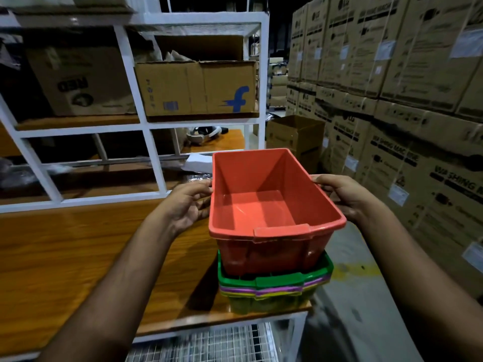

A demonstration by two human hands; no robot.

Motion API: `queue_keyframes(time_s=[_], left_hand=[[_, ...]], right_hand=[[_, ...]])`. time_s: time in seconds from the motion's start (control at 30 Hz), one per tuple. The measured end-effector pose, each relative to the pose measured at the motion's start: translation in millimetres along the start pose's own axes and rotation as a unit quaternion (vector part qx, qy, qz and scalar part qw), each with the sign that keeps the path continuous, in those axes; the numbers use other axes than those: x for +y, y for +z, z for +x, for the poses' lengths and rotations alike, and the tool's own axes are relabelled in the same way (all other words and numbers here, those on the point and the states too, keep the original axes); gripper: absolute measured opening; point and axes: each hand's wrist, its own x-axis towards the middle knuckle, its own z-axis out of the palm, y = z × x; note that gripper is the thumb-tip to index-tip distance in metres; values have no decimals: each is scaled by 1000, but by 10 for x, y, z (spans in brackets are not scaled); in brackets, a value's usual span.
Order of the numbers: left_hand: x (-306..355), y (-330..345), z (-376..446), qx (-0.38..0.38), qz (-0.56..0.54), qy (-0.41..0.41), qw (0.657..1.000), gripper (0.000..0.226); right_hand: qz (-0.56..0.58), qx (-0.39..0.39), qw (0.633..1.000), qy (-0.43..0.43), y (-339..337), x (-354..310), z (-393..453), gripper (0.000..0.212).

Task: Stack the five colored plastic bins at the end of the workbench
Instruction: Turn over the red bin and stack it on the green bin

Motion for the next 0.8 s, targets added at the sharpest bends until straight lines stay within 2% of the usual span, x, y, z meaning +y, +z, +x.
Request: queue_keyframes(time_s=[0.2,0.33,0.53,0.8], left_hand=[[-233,-67,9,25,18,-36,999,42],[-477,-121,32,58,59,-58,995,38],[-672,-154,53,69,133,-65,987,24],[-748,-140,34,96,156,-54,982,21]], right_hand=[[-51,20,998,7,-27,227,-35,20],[-125,49,991,15,-70,406,-9,29],[-231,96,968,12,-116,594,9,23],[-276,136,951,-22,-89,663,-48,18]])
